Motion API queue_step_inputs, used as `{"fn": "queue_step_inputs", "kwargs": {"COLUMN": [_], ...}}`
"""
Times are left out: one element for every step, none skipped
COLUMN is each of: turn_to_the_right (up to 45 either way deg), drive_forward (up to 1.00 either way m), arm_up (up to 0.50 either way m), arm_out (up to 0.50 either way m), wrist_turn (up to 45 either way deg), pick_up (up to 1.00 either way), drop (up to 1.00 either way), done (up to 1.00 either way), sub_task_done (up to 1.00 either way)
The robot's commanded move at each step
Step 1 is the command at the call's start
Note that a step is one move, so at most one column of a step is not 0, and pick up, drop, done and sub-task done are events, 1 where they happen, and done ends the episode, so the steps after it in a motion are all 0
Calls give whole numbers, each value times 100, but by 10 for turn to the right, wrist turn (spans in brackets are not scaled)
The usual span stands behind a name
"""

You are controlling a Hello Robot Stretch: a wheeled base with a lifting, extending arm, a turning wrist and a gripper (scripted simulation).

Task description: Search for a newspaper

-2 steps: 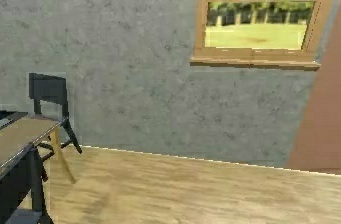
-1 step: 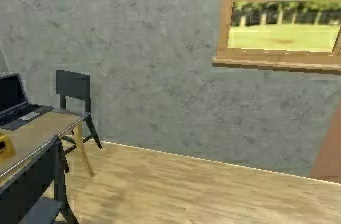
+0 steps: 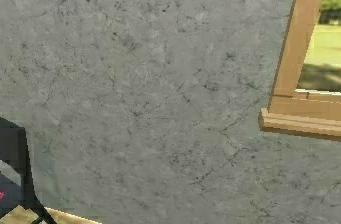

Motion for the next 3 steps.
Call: {"fn": "queue_step_inputs", "kwargs": {"turn_to_the_right": [-90,0,-450], "drive_forward": [0,15,0], "arm_up": [0,0,0], "arm_out": [0,0,0], "wrist_turn": [0,0,0], "pick_up": [0,0,0], "drop": [0,0,0], "done": [0,0,0], "sub_task_done": [0,0,0]}}
